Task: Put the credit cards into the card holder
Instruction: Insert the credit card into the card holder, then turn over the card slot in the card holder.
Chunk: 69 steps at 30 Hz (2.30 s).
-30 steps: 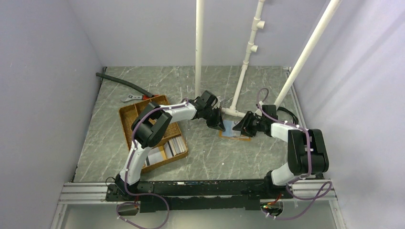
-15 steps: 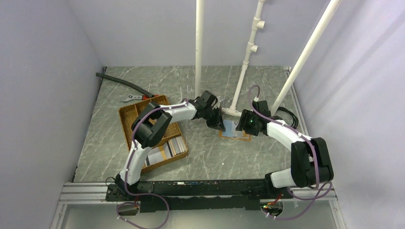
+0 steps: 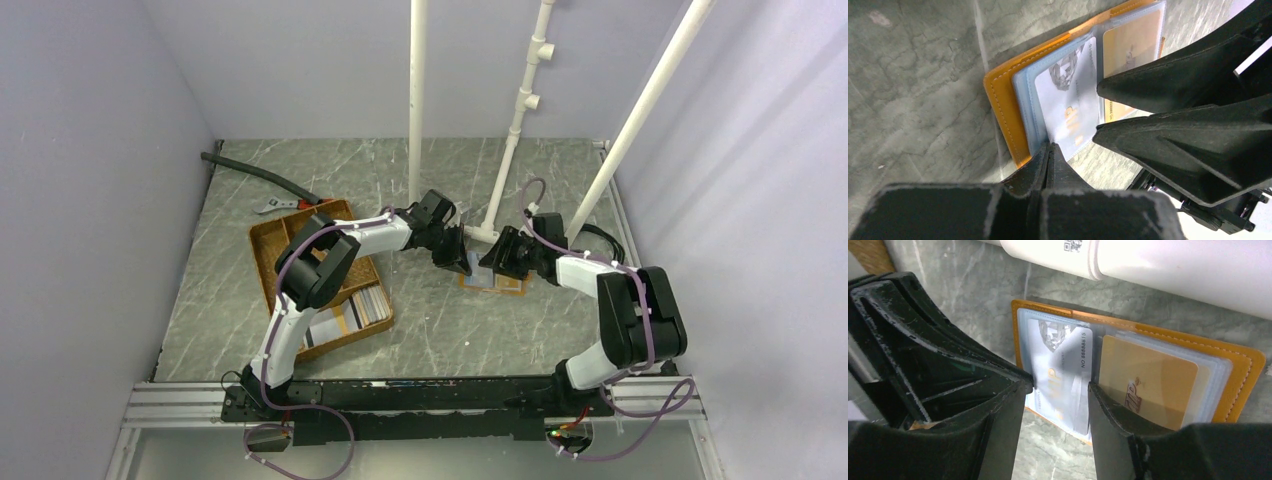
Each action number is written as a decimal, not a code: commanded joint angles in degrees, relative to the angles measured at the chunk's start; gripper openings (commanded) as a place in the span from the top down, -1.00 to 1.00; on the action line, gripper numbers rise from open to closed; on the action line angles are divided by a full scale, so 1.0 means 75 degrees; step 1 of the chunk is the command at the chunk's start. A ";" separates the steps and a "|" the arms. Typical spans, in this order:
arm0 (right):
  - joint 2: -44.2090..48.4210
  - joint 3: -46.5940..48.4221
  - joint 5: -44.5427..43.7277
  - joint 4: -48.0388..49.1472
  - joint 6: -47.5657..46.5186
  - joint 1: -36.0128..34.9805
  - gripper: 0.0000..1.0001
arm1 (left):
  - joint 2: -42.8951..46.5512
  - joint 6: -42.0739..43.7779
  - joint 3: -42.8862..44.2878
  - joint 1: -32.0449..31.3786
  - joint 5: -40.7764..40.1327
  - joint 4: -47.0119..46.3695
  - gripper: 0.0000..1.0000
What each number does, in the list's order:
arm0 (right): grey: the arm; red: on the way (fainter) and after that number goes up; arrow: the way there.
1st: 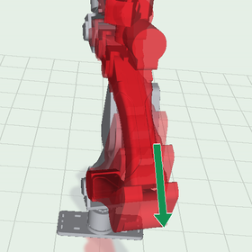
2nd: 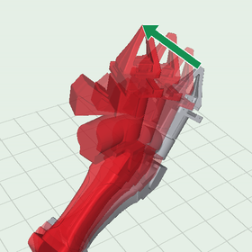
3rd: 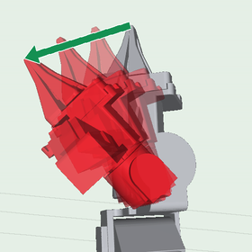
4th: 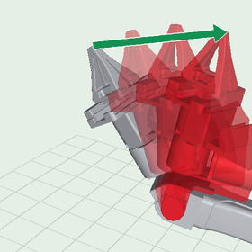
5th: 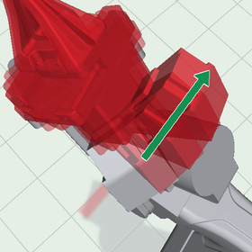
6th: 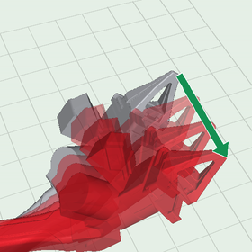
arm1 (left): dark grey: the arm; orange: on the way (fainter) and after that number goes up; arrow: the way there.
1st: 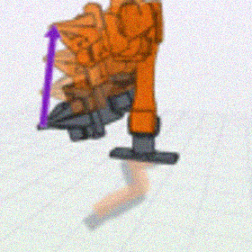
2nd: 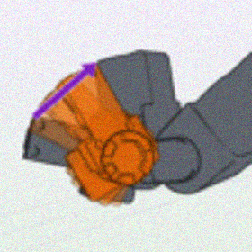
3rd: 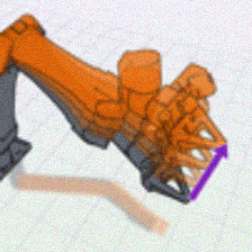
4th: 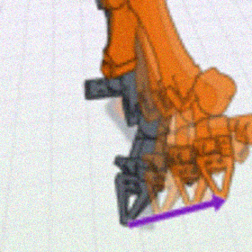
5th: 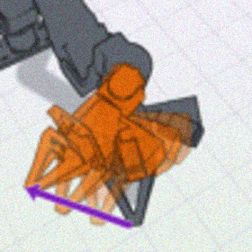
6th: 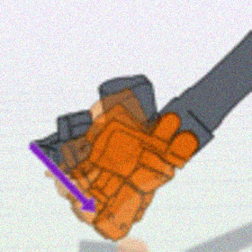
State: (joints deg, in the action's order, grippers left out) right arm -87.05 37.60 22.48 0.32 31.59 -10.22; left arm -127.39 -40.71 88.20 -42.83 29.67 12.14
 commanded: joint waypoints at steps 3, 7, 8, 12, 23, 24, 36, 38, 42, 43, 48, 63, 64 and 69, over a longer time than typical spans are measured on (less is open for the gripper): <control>0.0658 -0.0393 0.0671 0.0453 0.0363 0.0265 -0.06 | -0.0068 0.0384 -0.0207 -0.0049 -0.0604 0.0394 1.00; 0.0815 -0.0227 -0.0086 -0.0500 -0.0092 0.0260 -0.08 | 0.0282 0.0281 -0.0273 -0.0039 -0.0400 0.0259 0.98; 0.0788 -0.0247 -0.0155 -0.0574 -0.0109 0.0252 -0.08 | 0.0377 0.0214 -0.0311 -0.0025 -0.0369 0.0201 0.91; 0.0831 -0.0445 -0.0322 -0.0633 -0.0030 0.0209 -0.05 | 0.0685 -0.0014 -0.0501 -0.0003 -0.0389 0.0117 0.61; 0.0533 -0.0519 -0.0266 -0.0428 -0.0111 0.0139 -0.04 | 0.0836 -0.0161 -0.0847 0.0002 -0.0930 0.0187 0.85; 0.0526 -0.0516 -0.0267 -0.0409 -0.0111 0.0133 -0.04 | 0.0748 -0.0122 -0.0775 0.0003 -0.0997 0.0290 0.89; 0.0460 -0.0580 0.0873 0.0740 0.0690 -0.0089 -0.03 | 0.0230 -0.0074 -0.0592 -0.0058 -0.0967 0.0436 1.00; 0.0745 -0.0516 0.0498 0.0300 0.0429 -0.0079 -0.05 | 0.0281 0.0005 -0.0550 -0.0058 -0.1019 0.0532 1.00; 0.0943 -0.0433 -0.0534 -0.0551 -0.0025 -0.0073 -0.07 | 0.0342 0.0100 -0.0505 -0.0061 -0.1048 0.0633 1.00; 0.0911 -0.0442 -0.0694 -0.0632 -0.0070 -0.0074 -0.07 | 0.0345 0.0101 -0.0500 -0.0062 -0.1060 0.0655 1.00; 0.0800 -0.0356 -0.1137 -0.0816 -0.0045 -0.0456 -0.06 | 0.0334 -0.0059 -0.0554 -0.0064 -0.1011 0.0574 1.00; 0.0257 0.0776 -0.4948 -0.2352 0.0481 -0.1429 -0.03 | 0.0216 -0.0186 -0.0350 -0.0053 -0.1437 0.1098 1.00; 0.0417 0.0681 -0.5144 -0.2439 0.0562 -0.1431 -0.03 | 0.0226 -0.0178 -0.0356 -0.0046 -0.1448 0.1110 1.00; 0.1293 0.0094 -0.3776 -0.1744 0.0111 -0.1393 -0.06 | 0.0253 -0.0045 -0.0348 -0.0003 -0.1237 0.1006 1.00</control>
State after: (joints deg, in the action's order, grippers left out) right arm -82.06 40.95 -6.98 -12.78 34.85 -21.41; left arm -123.72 -42.76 85.21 -43.33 23.24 15.77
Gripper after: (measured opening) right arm 0.524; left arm 0.008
